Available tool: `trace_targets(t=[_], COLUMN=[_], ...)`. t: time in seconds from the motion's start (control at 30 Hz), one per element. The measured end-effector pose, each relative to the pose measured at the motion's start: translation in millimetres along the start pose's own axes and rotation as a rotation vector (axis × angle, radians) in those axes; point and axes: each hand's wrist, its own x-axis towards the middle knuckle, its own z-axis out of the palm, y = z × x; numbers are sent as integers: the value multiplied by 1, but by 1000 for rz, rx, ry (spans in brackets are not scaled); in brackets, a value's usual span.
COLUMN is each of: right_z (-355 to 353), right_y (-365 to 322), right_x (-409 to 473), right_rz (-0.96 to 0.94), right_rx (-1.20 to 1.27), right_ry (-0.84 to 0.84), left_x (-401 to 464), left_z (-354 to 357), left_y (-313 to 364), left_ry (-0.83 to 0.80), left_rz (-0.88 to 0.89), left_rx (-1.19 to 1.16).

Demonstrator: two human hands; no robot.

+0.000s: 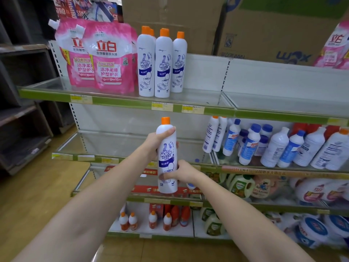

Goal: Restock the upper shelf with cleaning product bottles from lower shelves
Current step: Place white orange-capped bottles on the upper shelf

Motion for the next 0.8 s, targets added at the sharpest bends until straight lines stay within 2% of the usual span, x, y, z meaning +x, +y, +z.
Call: trace_targets(t=[0.23,0.57,0.8], right_z=[-5,-18,-58], right_y=[-8,-27,-62], right_x=[1,12,29], right_rz=[-30,-74,-192], right_rx=[60,81,155], right_ry=[36,46,204], left_x=[7,13,26], left_z=[4,8,32], left_y=[12,39,104], left_ry=[-45,-11,-11], left_rz=[44,103,218], left_rx=[63,52,73])
